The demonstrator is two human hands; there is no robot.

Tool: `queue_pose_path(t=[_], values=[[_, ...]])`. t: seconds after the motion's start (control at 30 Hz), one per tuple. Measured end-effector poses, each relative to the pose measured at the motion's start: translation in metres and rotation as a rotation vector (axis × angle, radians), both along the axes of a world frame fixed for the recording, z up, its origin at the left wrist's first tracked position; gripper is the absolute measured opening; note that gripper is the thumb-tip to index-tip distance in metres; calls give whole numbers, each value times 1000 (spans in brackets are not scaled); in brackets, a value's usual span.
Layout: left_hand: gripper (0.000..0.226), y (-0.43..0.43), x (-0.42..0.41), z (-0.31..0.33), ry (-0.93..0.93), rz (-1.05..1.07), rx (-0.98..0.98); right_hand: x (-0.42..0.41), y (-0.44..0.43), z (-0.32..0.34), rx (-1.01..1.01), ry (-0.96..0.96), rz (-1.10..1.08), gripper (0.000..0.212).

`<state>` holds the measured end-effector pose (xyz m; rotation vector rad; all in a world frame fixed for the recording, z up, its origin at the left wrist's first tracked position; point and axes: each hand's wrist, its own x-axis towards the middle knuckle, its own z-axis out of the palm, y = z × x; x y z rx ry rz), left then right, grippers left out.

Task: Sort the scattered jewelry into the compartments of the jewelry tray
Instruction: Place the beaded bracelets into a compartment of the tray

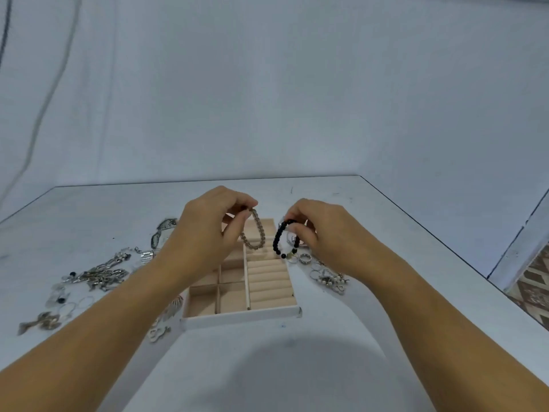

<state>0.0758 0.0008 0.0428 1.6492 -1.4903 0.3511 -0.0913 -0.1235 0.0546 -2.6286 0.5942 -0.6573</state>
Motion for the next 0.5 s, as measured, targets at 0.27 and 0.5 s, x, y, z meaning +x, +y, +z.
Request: queue_pose_path(t=[0.27, 0.5], values=[[18, 27, 35, 0, 125, 107, 1, 50, 10, 4, 19, -83, 94, 12], [18, 29, 57, -19, 221, 137, 18, 75, 10, -13, 7, -176, 81, 14]])
